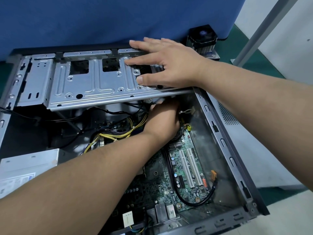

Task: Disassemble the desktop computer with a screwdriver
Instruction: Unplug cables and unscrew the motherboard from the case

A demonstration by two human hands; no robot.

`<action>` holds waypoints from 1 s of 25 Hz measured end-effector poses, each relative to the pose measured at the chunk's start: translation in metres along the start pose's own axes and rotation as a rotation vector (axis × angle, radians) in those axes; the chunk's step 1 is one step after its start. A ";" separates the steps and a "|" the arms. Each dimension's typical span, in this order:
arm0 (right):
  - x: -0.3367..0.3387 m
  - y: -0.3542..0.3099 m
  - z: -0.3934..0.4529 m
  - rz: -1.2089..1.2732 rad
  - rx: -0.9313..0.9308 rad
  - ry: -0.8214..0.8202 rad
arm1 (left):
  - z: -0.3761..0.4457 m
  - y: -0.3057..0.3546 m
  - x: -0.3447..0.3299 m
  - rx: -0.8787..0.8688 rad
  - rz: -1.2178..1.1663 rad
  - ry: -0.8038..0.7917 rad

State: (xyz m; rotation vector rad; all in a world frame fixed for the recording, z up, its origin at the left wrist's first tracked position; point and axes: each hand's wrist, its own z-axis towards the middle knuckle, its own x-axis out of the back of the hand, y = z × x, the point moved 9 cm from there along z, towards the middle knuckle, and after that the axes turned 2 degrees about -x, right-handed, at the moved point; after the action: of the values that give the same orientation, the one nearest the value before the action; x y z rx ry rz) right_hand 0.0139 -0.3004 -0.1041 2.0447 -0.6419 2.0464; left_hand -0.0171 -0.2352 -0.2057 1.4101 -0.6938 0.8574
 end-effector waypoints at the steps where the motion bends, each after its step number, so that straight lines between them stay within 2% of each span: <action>1: 0.000 0.000 0.000 -0.002 -0.001 -0.002 | -0.001 0.001 0.000 -0.019 0.006 -0.003; 11: 0.001 -0.001 0.000 -0.008 -0.008 -0.002 | 0.003 -0.002 -0.001 0.018 0.011 0.024; 18: 0.001 -0.001 -0.001 -0.005 -0.007 -0.002 | -0.003 0.000 0.002 -0.037 -0.011 0.078; 25: 0.001 0.000 0.000 -0.009 -0.003 0.002 | -0.004 0.001 0.000 0.012 0.051 0.105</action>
State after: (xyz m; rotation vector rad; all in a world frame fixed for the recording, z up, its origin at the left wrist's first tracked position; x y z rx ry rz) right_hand 0.0135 -0.3002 -0.1035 2.0394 -0.6342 2.0411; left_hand -0.0180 -0.2310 -0.2057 1.3531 -0.6481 0.9700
